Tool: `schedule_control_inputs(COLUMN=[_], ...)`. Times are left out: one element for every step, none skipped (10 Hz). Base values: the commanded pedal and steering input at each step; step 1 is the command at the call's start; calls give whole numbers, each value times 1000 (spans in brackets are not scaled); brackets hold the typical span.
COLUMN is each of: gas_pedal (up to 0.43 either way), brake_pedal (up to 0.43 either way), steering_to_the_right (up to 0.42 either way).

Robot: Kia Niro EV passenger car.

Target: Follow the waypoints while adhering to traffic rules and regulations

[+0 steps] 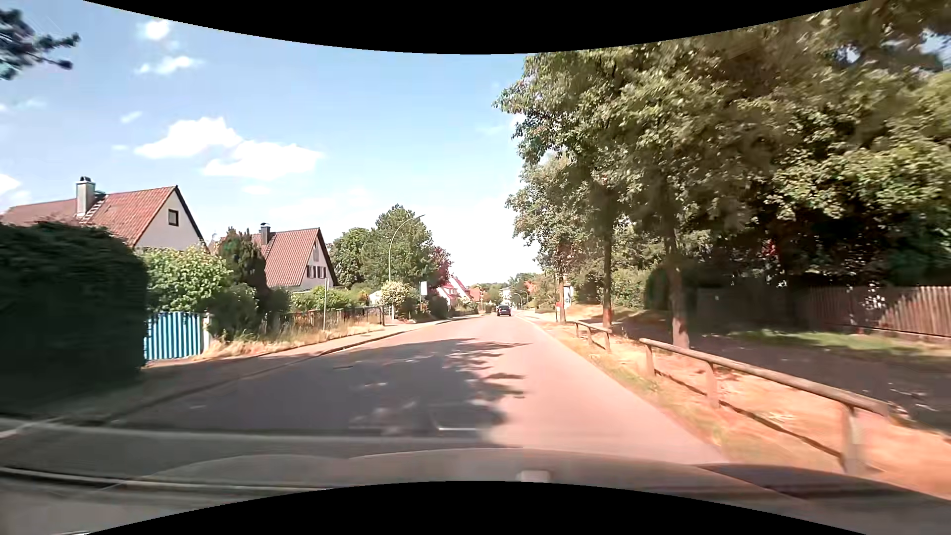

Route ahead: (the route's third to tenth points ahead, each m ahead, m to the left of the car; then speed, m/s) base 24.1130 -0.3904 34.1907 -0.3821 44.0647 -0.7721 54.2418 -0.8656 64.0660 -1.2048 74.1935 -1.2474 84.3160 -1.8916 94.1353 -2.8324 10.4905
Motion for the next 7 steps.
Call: schedule_control_inputs(gas_pedal=[79,79,79,79,79,79,79], brake_pedal=[0,0,0,0,0,0,0], steering_to_the_right=[-1,-1,-1,-1,0,0,-1])
